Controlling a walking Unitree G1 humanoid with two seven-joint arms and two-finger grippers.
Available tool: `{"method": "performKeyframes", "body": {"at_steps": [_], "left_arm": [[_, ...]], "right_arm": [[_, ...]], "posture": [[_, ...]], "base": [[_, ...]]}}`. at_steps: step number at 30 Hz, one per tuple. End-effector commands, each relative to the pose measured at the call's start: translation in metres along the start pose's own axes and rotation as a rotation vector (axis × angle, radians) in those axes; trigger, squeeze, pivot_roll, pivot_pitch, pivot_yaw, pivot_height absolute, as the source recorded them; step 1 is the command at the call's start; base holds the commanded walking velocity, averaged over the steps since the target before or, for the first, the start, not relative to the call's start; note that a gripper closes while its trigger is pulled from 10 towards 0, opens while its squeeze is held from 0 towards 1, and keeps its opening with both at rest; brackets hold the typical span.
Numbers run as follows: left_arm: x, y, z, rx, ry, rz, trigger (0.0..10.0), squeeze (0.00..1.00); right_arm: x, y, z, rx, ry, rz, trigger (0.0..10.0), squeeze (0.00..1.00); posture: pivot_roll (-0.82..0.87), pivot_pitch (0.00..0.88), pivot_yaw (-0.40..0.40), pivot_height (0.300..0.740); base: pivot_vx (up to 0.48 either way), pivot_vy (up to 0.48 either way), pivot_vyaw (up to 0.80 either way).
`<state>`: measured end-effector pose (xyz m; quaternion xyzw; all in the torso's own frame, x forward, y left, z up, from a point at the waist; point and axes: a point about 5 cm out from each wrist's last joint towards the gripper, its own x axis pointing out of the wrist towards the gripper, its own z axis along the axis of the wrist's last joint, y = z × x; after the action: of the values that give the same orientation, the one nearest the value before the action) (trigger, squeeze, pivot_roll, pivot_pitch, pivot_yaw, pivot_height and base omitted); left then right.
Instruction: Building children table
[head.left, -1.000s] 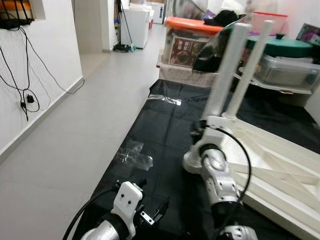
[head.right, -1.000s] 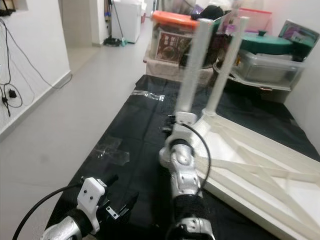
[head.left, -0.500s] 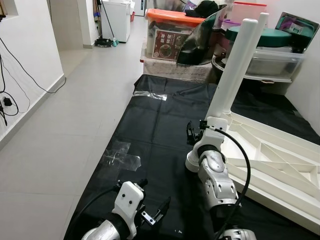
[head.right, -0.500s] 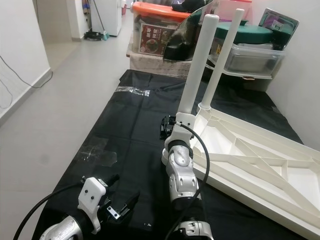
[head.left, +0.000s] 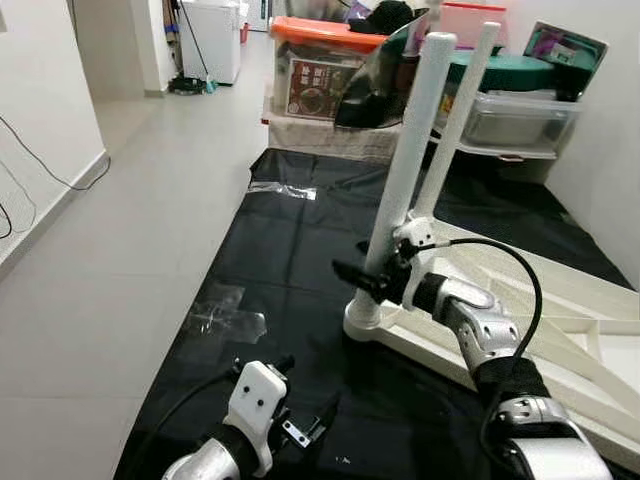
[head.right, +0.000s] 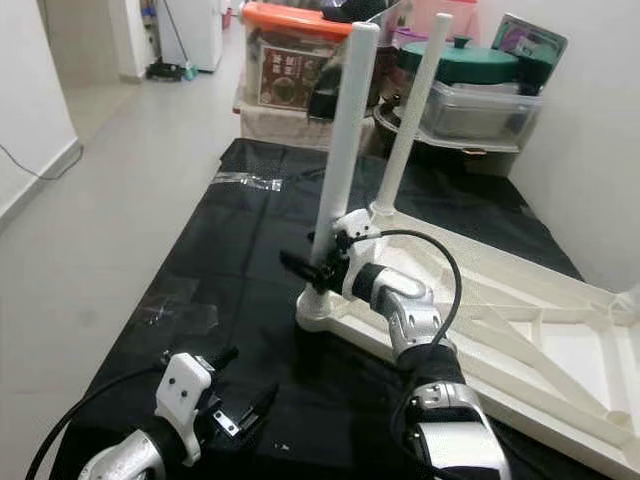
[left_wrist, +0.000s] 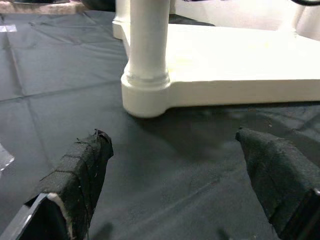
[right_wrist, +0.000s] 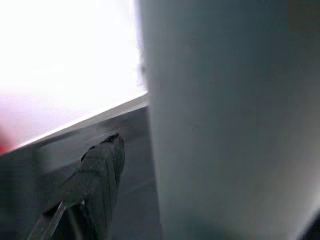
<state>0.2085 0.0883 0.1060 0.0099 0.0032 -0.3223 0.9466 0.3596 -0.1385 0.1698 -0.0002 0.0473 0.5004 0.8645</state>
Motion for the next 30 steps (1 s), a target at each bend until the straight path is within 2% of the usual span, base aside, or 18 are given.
{"method": "performKeyframes", "body": {"at_steps": [1, 4, 8, 11, 12, 13, 14, 20, 21, 22, 23, 24, 25, 26, 27, 28, 29, 30], "left_arm": [[-0.001, -0.001, -0.004, -0.007, 0.021, -0.004, 10.0, 0.0], [-0.001, -0.001, -0.004, -0.007, 0.021, -0.003, 10.0, 0.0], [-0.001, -0.002, -0.003, -0.008, 0.022, -0.005, 10.0, 0.0], [-0.001, -0.002, -0.003, -0.008, 0.022, -0.004, 10.0, 0.0], [-0.001, -0.002, -0.003, -0.008, 0.022, -0.003, 10.0, 0.0], [-0.001, -0.002, -0.003, -0.008, 0.022, -0.003, 10.0, 0.0], [-0.001, -0.002, -0.003, -0.008, 0.022, -0.002, 10.0, 0.0], [-0.001, -0.002, -0.003, -0.008, 0.022, -0.002, 10.0, 0.0], [-0.001, -0.002, -0.003, -0.009, 0.022, -0.002, 10.0, 0.0], [-0.001, -0.002, -0.003, -0.009, 0.022, -0.002, 10.0, 0.0], [-0.001, -0.002, -0.003, -0.009, 0.022, -0.003, 10.0, 0.0], [-0.001, -0.002, -0.003, -0.009, 0.022, -0.003, 10.0, 0.0], [-0.001, -0.002, -0.003, -0.009, 0.022, -0.003, 10.0, 0.0], [-0.001, -0.002, -0.003, -0.01, 0.023, -0.004, 10.0, 0.0], [-0.001, -0.002, -0.004, -0.01, 0.023, -0.005, 10.0, 0.0], [-0.002, -0.001, -0.004, -0.01, 0.023, -0.006, 10.0, 0.0], [-0.002, -0.001, -0.004, -0.01, 0.023, -0.006, 10.0, 0.0], [-0.002, -0.001, -0.004, -0.011, 0.024, -0.007, 10.0, 0.0]], "right_arm": [[0.016, 0.018, -0.001, 0.048, 0.025, 0.255, 10.0, 0.0], [0.018, 0.019, 0.003, 0.056, 0.012, 0.301, 10.0, 0.0], [0.029, 0.023, 0.014, 0.054, -0.027, 0.4, 10.0, 0.0], [0.03, 0.024, 0.016, 0.059, -0.035, 0.418, 10.0, 0.0], [0.032, 0.026, 0.017, 0.059, -0.039, 0.444, 4.6, 0.0], [0.032, 0.026, 0.017, 0.059, -0.039, 0.444, 4.6, 0.0], [0.034, 0.029, 0.015, 0.056, -0.036, 0.472, 0.0, 0.0], [0.037, 0.036, 0.005, 0.055, -0.032, 0.484, 0.0, 0.0], [0.039, 0.035, -0.001, 0.051, -0.043, 0.38, 0.0, 0.0], [0.039, 0.035, -0.001, 0.051, -0.043, 0.38, 0.0, 0.0], [0.04, 0.033, -0.007, 0.065, -0.054, 0.267, 0.0, 0.0], [0.04, 0.033, -0.007, 0.065, -0.054, 0.267, 0.0, 0.0], [0.042, 0.029, -0.01, 0.048, -0.077, 0.118, 0.0, 0.0], [0.041, 0.021, -0.012, 0.077, -0.098, -0.054, 0.0, 0.0], [0.037, 0.009, -0.014, 0.097, -0.113, -0.29, 0.0, 0.0], [0.033, 0.002, -0.016, 0.112, -0.12, -0.446, 0.0, 0.0], [0.033, 0.002, -0.016, 0.112, -0.12, -0.446, 0.0, 0.0], [0.024, -0.006, -0.018, 0.124, -0.124, -0.626, 0.0, 0.0]], "posture": [[0.26, 0.0, -0.134, 0.74], [0.26, 0.0, -0.134, 0.74], [0.26, 0.0, -0.138, 0.74], [0.26, 0.0, -0.138, 0.74], [0.27, 0.0, -0.139, 0.74], [0.27, 0.0, -0.139, 0.74], [0.27, 0.0, -0.139, 0.74], [0.26, 0.0, -0.139, 0.74], [0.26, 0.0, -0.139, 0.74], [0.26, 0.0, -0.139, 0.74], [0.26, 0.0, -0.137, 0.74], [0.26, 0.0, -0.137, 0.74], [0.26, 0.0, -0.137, 0.74], [0.25, 0.0, -0.131, 0.74], [0.25, 0.0, -0.126, 0.74], [0.24, 0.0, -0.124, 0.74], [0.24, 0.0, -0.124, 0.74], [0.24, 0.0, -0.12, 0.74]], "base": [[0.0, 0.0, 0.0], [0.0, 0.0, 0.0], [0.0, 0.0, 0.0], [0.0, 0.0, 0.0], [0.0, 0.0, 0.0], [0.0, 0.0, 0.0], [0.0, 0.0, 0.0], [0.0, 0.0, 0.0], [0.0, 0.0, 0.0], [0.0, 0.0, 0.0], [0.0, 0.0, 0.0], [0.0, 0.0, 0.0], [0.0, 0.0, 0.0], [0.0, 0.0, 0.0], [0.0, 0.0, 0.0], [0.0, 0.0, 0.0], [0.0, 0.0, 0.0], [0.0, 0.0, 0.0]]}}
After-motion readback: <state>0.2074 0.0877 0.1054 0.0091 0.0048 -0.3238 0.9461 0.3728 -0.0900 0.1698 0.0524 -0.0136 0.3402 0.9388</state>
